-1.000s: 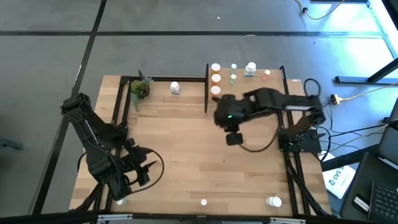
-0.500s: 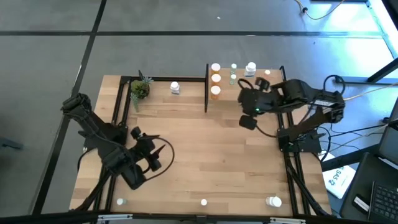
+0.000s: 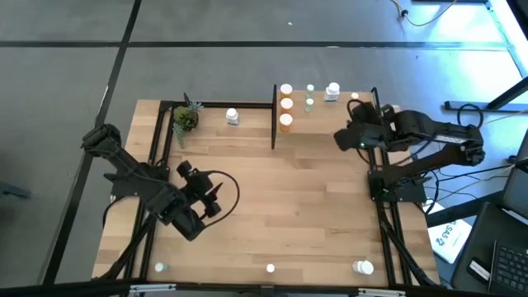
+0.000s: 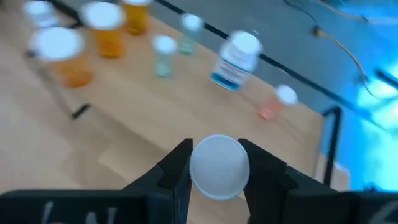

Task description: Pick and place medicine bottles onto shelf by color

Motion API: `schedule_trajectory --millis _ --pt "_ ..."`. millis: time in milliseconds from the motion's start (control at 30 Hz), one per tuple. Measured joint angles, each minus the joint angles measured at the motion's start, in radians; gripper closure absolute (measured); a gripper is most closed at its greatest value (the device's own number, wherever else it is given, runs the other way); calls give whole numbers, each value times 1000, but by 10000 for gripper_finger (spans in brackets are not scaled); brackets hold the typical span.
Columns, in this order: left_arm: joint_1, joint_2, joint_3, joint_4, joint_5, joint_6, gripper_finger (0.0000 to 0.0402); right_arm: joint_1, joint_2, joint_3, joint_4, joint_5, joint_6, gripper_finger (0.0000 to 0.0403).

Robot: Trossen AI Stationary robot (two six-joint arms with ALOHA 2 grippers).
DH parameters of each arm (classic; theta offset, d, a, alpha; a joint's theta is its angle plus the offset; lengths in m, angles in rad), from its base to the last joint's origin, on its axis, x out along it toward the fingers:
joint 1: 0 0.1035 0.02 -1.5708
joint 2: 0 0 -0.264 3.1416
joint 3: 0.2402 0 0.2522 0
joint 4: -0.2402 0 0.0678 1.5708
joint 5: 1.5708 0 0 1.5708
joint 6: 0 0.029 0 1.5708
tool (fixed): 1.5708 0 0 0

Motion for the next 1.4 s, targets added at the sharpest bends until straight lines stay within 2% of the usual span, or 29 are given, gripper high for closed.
schedule_trajectory --millis 233,400,567,700,933,1400 --pt "40 0 0 0 39 1 193 -205 -21 -98 12 0 60 282" --pt "60 0 0 6 48 48 193 -324 -19 -167 153 -32 18 282" --pt "79 0 0 7 -23 53 193 -421 -14 -251 291 -101 2 282" --pt "94 0 0 7 -62 64 193 -481 -13 -321 400 -112 -31 282" --pt "113 0 0 7 -54 80 193 -555 -13 -386 460 -139 -53 282" --pt "116 0 0 7 -52 79 193 -613 -13 -401 467 -95 -56 282"
